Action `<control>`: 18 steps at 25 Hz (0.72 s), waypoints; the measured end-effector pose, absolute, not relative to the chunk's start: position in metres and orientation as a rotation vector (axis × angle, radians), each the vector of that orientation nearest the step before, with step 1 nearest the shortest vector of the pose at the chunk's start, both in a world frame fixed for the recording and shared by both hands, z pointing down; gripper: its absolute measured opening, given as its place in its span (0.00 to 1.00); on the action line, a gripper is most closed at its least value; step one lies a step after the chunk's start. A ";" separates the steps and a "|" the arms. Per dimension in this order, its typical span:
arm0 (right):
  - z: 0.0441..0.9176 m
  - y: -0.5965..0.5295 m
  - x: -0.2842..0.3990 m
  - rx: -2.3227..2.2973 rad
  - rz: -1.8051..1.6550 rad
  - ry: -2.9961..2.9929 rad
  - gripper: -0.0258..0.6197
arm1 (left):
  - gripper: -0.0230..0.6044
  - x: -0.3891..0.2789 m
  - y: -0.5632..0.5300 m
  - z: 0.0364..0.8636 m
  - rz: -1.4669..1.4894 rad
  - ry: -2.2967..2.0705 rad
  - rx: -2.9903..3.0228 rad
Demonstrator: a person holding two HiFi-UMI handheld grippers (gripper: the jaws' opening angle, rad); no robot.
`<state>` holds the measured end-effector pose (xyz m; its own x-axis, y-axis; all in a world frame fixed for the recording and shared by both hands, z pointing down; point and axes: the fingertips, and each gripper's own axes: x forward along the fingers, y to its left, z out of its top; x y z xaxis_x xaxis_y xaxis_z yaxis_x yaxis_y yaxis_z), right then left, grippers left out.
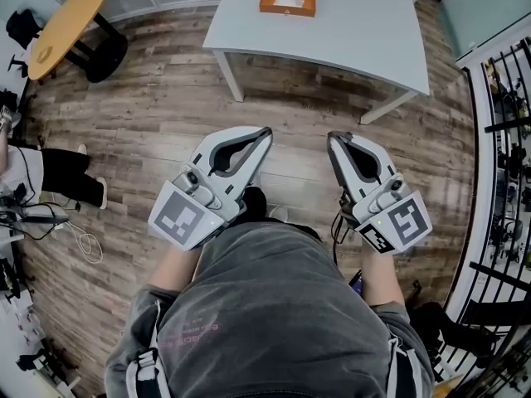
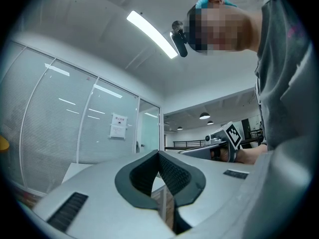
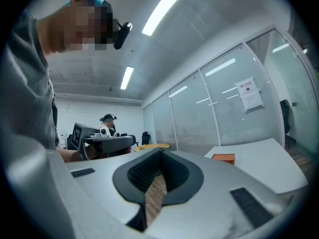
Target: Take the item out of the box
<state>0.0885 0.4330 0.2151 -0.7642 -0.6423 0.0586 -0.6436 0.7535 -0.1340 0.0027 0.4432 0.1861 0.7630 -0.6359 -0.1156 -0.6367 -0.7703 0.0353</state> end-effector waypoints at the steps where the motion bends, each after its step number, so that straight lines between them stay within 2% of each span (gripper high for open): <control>1: 0.217 0.427 0.087 1.075 0.232 -2.932 0.05 | 0.04 0.001 0.437 0.188 0.190 1.063 -2.947; 18: 0.234 0.320 0.055 1.081 0.281 -2.901 0.05 | 0.04 -0.031 0.325 0.206 0.176 1.060 -2.994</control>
